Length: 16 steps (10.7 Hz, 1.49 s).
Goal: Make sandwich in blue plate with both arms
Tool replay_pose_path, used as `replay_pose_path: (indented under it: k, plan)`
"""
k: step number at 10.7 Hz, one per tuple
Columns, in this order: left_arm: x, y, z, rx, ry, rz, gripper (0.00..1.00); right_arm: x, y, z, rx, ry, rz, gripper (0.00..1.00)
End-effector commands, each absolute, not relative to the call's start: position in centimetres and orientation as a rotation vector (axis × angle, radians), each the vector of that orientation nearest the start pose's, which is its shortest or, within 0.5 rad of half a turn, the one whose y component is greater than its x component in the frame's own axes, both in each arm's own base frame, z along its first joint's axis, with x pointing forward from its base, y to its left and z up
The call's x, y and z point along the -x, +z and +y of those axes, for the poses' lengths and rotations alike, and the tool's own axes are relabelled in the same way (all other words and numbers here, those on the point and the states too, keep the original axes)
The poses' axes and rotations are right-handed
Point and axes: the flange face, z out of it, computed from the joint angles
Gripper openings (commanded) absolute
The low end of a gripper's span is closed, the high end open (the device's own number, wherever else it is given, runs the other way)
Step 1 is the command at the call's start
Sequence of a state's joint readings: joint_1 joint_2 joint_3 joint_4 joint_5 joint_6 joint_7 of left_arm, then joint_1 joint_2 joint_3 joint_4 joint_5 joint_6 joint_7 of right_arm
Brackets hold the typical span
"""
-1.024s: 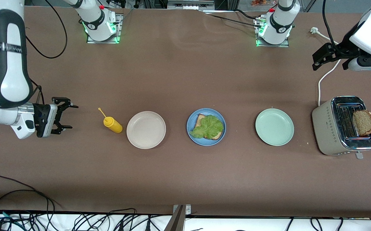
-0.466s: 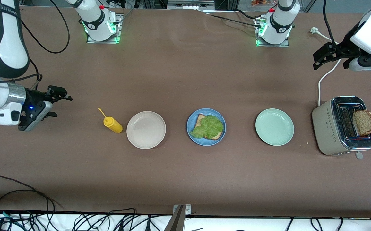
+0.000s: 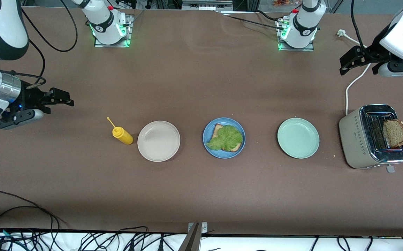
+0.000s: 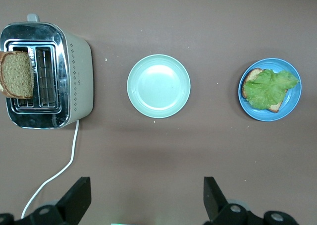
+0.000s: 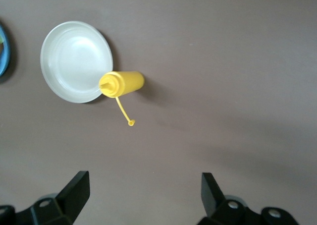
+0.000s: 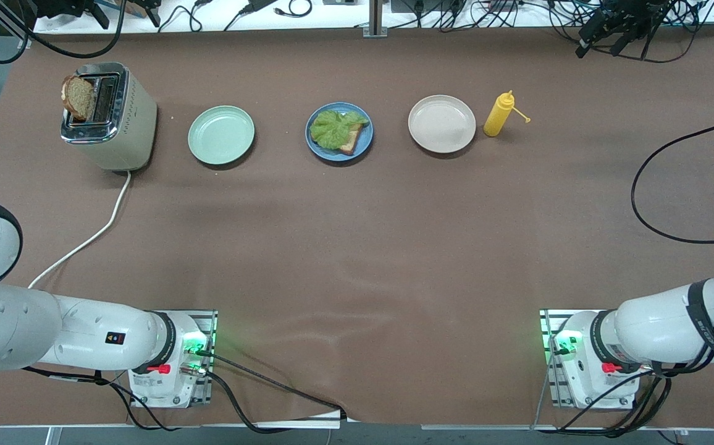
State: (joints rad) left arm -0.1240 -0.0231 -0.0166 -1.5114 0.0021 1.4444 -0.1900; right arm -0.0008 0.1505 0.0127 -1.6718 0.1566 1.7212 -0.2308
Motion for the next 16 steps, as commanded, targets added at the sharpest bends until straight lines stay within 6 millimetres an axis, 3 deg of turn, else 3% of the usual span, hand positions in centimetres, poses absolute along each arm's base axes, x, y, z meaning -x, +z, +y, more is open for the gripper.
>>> replay_pose_path:
  k: [1,4,7,9,10,12,14,15,16]
  plan:
    - [-52.5,66.1,-7.7,3.123,0.064,-0.076,1.00,-57.8,54.6,2.5,3.084,0.017,-0.205,1.00]
    - [-52.5,66.1,-7.5,3.123,0.066,-0.081,1.00,-57.8,58.5,2.3,3.120,-0.113,-0.196,1.00]
    - [-52.4,66.1,-7.8,3.122,0.063,-0.069,1.00,-57.7,59.3,2.1,3.124,-0.125,-0.178,1.00]
    - [-53.3,65.4,-6.4,3.110,0.068,-0.082,1.00,-57.7,59.3,1.9,3.124,-0.123,-0.170,1.00]
    - [-53.7,65.0,-4.4,3.107,0.080,-0.141,1.00,-57.7,59.3,1.9,3.124,-0.125,-0.170,1.00]
    - [-55.0,63.6,2.0,3.112,0.100,-0.326,1.00,-57.7,59.3,1.9,3.123,-0.123,-0.172,1.00]
    - [-57.4,60.3,9.0,3.091,0.072,-0.501,1.00,-57.6,59.8,1.0,3.125,-0.121,-0.161,1.00]
    - [-58.2,58.4,11.5,3.082,0.085,-0.488,1.00,-57.6,60.5,0.7,3.125,-0.121,-0.154,1.00]
    - [-59.2,56.7,12.4,3.082,0.086,-0.372,1.00,-57.6,60.4,0.6,3.124,-0.092,-0.137,1.00]
